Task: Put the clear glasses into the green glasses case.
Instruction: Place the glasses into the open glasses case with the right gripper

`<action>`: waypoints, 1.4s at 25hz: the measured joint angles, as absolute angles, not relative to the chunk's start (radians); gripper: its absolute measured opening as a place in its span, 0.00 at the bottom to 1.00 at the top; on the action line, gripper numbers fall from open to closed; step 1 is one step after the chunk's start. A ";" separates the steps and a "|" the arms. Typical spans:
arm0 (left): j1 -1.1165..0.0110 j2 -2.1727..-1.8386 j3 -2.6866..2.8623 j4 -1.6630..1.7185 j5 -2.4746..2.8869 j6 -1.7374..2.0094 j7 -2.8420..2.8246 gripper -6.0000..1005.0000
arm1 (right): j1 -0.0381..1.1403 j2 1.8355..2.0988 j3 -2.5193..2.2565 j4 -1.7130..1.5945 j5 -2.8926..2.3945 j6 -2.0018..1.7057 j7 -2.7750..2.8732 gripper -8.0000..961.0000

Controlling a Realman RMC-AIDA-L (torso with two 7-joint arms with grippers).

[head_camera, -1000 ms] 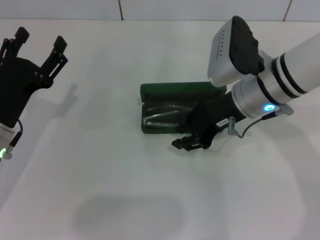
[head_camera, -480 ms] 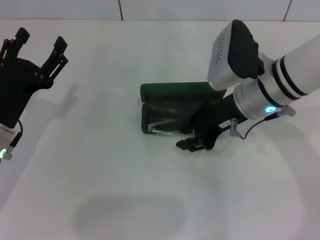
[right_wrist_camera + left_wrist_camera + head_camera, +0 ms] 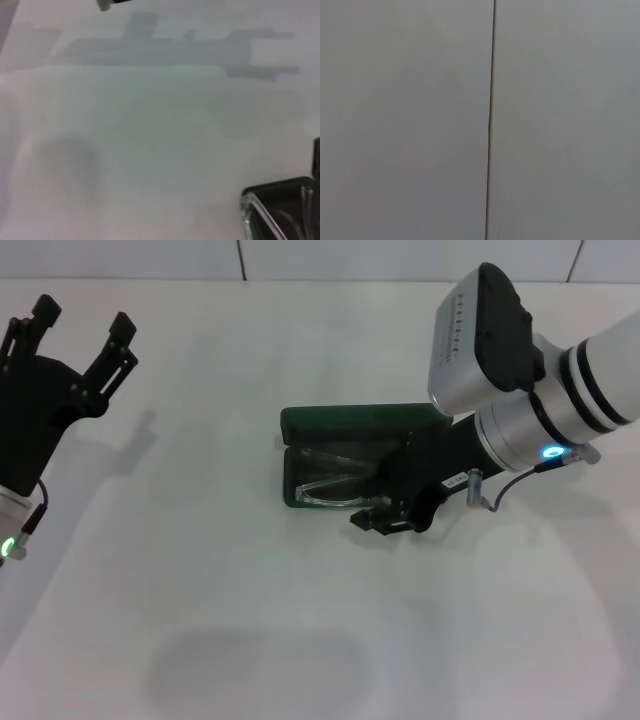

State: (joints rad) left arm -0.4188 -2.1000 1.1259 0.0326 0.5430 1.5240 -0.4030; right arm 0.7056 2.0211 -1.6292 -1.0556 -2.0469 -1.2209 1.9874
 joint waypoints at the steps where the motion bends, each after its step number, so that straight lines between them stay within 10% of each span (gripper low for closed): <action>1: -0.419 -2.100 1.126 0.032 0.543 1.524 -0.403 0.88 | 0.711 2.021 -1.629 -1.041 -2.053 -1.212 1.988 0.43; 35: -0.431 -2.098 1.127 0.035 0.545 1.522 -0.415 0.88 | 0.829 2.028 -1.677 -0.849 -2.085 -1.134 2.021 0.45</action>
